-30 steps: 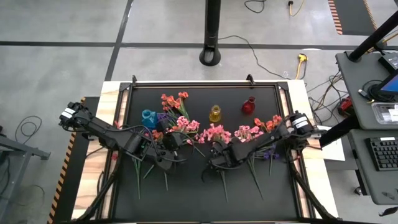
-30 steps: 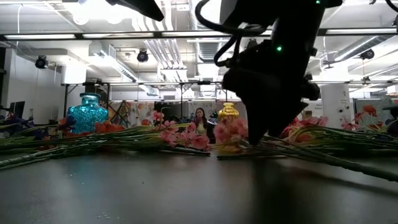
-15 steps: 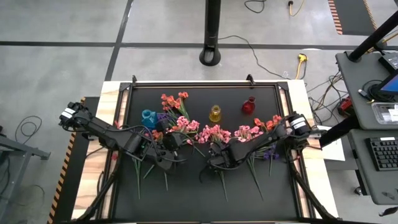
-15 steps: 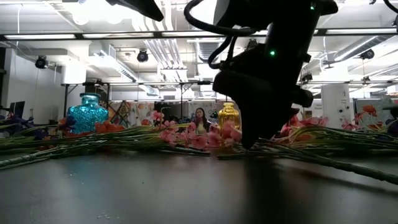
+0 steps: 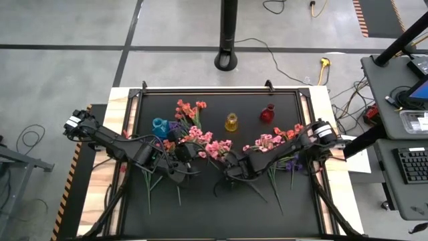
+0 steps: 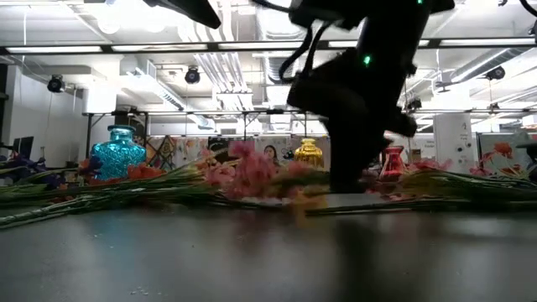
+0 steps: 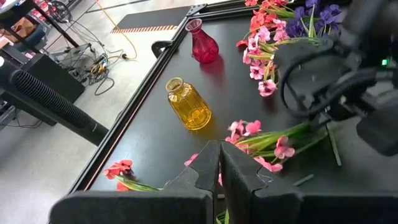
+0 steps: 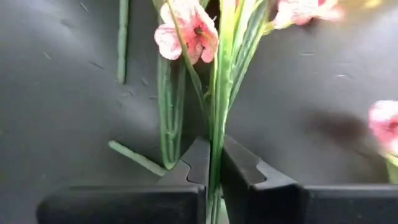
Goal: Sort flowers into vase by color
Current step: Put the middle pink flowers into the red flower vase
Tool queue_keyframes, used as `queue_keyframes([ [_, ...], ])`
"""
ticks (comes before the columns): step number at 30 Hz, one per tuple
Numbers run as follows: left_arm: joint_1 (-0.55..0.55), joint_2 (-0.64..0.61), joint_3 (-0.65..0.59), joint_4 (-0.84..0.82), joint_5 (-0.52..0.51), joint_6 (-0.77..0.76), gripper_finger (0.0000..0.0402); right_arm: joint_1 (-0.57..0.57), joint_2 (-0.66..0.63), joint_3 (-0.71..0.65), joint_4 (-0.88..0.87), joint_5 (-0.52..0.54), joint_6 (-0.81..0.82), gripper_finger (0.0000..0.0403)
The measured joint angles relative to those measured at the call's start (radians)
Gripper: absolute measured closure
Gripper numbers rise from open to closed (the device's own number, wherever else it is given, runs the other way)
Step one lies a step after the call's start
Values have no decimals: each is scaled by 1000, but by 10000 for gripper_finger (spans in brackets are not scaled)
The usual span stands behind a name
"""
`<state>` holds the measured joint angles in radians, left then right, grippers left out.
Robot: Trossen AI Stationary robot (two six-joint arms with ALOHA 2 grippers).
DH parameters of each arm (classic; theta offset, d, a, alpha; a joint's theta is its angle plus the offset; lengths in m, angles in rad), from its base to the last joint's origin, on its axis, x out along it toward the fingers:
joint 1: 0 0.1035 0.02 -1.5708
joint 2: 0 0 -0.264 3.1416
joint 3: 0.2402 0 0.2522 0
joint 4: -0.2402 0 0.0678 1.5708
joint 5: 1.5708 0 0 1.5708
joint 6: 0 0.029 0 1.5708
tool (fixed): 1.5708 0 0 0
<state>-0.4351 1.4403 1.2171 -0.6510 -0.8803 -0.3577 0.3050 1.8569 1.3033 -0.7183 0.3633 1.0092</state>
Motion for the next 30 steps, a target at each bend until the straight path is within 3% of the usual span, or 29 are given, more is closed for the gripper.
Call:
queue_keyframes([
  [15, 0, 0, 0, -1, 0, 0, 402, 2, -250, 0, -178, 138, -41, 385],
  [24, 0, 0, 0, 0, 55, 0, 402, 2, -389, 0, -155, 318, -154, 385],
  [30, 0, 0, 0, 0, 55, 0, 402, 2, -472, -52, -4, 454, -281, 385],
])
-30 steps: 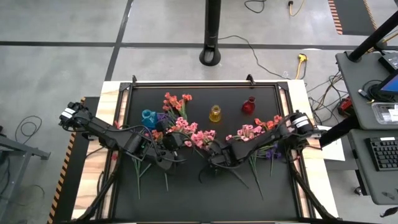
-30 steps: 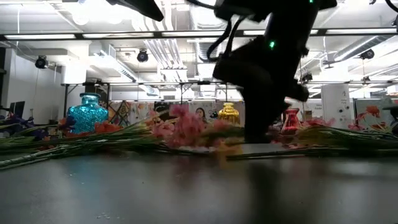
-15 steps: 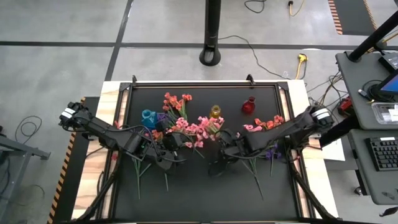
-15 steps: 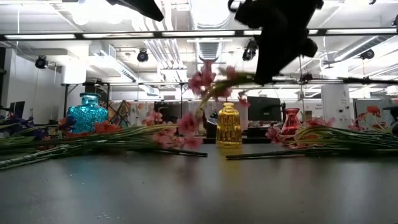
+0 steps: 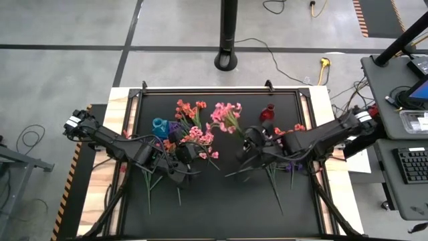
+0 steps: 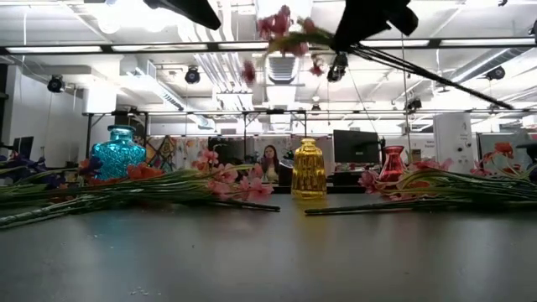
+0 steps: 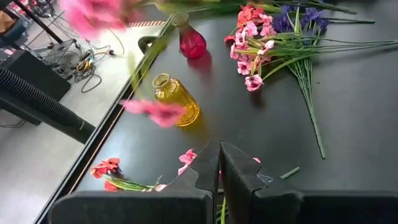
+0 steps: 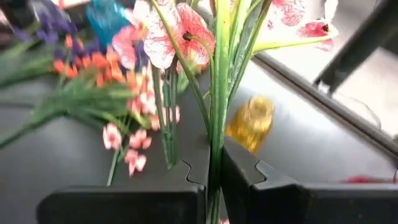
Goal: Sort flowers into vase by color
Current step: Put the middle pink flowers into the red flower vase
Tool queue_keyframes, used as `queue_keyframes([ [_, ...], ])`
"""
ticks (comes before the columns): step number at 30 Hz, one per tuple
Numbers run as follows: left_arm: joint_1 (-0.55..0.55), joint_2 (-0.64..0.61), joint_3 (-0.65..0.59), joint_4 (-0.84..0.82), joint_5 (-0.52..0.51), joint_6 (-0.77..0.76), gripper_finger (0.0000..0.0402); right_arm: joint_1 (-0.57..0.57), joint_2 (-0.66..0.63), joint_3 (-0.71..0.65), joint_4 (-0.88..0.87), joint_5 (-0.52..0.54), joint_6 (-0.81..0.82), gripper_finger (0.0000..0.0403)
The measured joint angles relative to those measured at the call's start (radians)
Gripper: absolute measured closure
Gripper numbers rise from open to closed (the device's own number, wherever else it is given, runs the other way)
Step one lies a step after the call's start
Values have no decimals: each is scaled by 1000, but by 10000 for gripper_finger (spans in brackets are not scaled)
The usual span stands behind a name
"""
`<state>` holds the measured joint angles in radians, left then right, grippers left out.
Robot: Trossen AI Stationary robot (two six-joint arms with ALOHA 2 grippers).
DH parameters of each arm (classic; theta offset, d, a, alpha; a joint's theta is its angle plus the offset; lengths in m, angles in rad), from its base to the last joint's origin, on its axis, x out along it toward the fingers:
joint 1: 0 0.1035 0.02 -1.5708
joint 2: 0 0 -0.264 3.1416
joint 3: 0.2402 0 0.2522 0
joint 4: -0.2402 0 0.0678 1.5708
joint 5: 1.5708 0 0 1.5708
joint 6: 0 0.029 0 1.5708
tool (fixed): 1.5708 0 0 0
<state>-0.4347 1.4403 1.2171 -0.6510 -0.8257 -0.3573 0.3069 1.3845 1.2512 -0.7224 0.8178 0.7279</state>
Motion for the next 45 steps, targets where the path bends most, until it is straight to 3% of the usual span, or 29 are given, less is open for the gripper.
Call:
queue_keyframes([
  [7, 0, 0, 0, 2, 0, 0, 402, -33, -149, -217, 403, 99, -197, 385],
  [16, 0, 0, 0, 8, -2, 0, 402, -172, -272, -614, 1450, 47, -694, 385],
  [21, 0, 0, 0, 8, -2, 0, 402, -271, -281, -711, 1805, 49, -942, 385],
  [34, 0, 0, 0, 8, -3, 17, 402, -475, -385, -721, 1857, 146, -1271, 385],
  [45, 1, 0, 0, 8, -6, 35, 402, -602, -394, -790, 1854, 151, -1230, 385],
])
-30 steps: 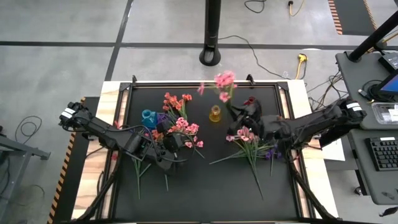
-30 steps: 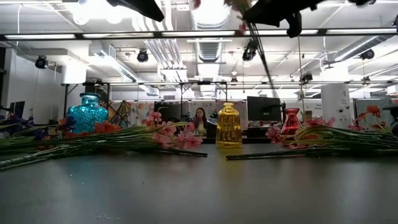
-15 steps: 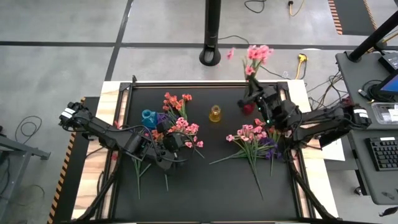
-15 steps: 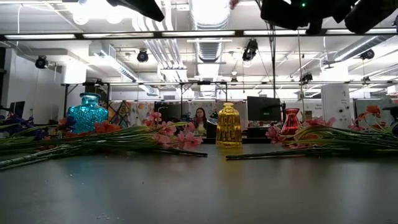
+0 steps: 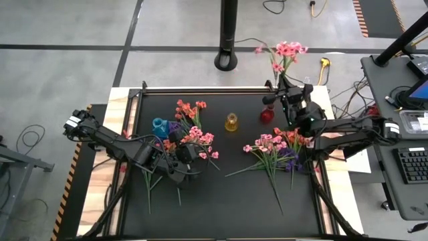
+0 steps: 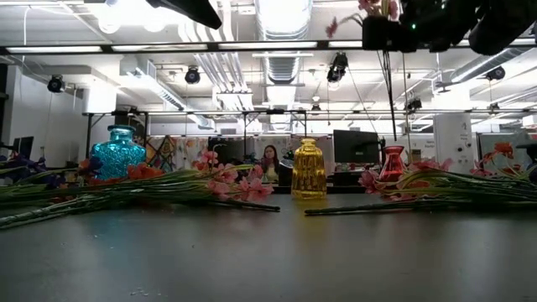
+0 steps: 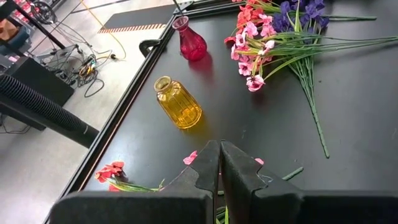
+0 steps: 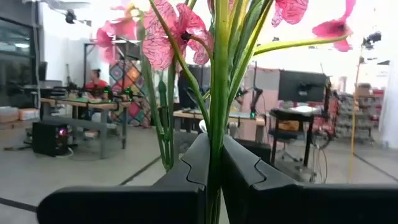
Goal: Sort flowers into vase by color
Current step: Put the middle pink flowers into the red flower vase
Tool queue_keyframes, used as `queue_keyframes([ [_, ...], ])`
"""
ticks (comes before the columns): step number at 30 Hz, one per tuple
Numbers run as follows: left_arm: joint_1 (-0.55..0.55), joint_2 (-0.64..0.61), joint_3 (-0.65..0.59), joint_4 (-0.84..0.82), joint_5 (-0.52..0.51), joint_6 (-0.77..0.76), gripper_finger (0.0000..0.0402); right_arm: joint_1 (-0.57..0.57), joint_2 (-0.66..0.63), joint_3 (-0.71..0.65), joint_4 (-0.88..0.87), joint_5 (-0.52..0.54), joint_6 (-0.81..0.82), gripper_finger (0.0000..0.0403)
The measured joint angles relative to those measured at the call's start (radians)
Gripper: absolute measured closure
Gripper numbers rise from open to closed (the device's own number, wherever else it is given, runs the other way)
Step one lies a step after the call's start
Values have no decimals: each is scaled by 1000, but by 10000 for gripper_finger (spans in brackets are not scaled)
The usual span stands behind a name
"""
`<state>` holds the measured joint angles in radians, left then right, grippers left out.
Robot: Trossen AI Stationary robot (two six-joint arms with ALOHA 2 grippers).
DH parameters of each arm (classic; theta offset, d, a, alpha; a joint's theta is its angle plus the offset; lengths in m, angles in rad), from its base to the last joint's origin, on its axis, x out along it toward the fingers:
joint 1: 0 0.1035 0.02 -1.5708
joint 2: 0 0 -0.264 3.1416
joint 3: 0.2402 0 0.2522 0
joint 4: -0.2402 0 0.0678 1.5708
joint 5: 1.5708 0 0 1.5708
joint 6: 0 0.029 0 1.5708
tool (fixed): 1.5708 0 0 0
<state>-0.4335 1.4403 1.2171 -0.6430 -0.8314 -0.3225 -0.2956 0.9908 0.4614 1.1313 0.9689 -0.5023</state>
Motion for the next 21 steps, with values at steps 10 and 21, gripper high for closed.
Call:
queue_keyframes([
  [10, 1, 0, 0, 0, 0, 0, 402, -80, -1, -58, 8, -56, 109, 385],
  [21, 5, 0, 0, 0, -26, 3, 402, -101, 7, -121, 8, -60, 169, 385],
])
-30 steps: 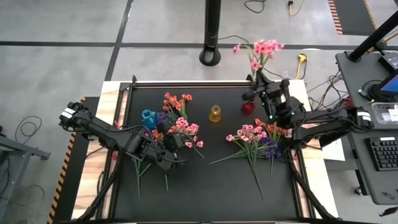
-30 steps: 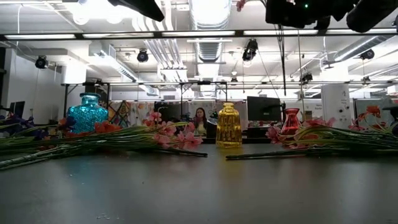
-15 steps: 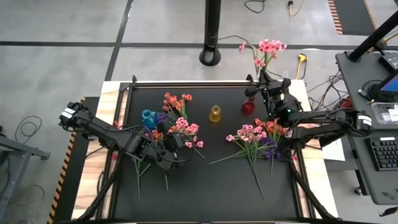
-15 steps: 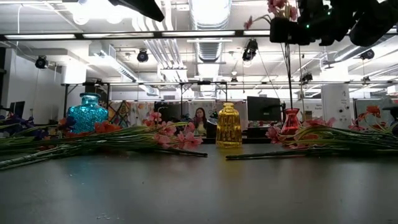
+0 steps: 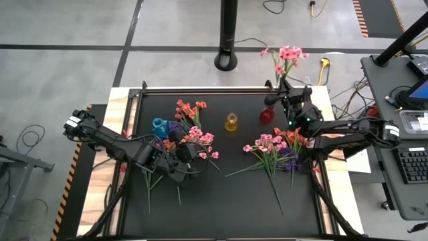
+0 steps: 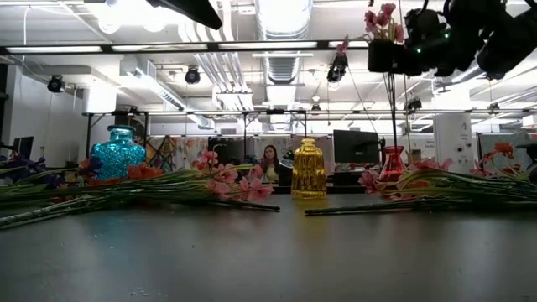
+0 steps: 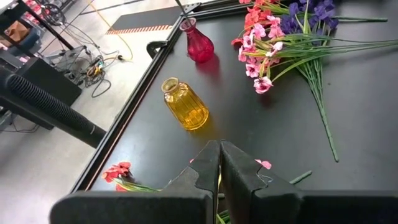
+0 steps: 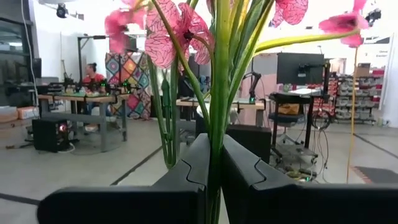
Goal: Sort flowers into vase by color
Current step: Put the middle pink flowers into the red flower vase
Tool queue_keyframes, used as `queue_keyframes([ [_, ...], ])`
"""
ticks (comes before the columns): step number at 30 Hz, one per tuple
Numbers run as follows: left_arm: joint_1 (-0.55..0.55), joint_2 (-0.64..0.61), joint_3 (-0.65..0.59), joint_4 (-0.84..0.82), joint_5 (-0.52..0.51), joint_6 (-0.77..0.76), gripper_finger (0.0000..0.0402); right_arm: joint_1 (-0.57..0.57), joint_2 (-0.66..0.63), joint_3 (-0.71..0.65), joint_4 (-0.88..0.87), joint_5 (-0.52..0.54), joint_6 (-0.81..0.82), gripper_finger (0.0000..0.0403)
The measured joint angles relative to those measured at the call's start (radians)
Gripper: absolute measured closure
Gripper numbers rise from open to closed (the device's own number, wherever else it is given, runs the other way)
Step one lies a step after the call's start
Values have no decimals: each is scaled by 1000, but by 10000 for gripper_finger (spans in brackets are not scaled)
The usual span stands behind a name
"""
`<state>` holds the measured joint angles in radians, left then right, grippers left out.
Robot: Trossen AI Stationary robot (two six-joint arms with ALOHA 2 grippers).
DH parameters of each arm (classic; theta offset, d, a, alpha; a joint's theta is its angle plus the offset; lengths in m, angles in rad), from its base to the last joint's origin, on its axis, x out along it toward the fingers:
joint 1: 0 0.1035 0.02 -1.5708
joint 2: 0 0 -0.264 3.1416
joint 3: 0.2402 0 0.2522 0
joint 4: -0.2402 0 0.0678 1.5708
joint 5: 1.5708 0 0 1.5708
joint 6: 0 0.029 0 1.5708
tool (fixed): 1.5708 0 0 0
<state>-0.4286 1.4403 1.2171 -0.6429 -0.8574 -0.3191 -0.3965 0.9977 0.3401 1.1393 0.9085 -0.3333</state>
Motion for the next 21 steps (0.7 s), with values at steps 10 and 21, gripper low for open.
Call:
queue_keyframes([
  [10, 0, 0, 0, 0, 0, 8, 402, 1, 0, -60, -5, 0, 46, 384],
  [21, 0, 0, 0, 0, 0, 8, 402, 1, 0, -88, -27, 0, 76, 314],
])
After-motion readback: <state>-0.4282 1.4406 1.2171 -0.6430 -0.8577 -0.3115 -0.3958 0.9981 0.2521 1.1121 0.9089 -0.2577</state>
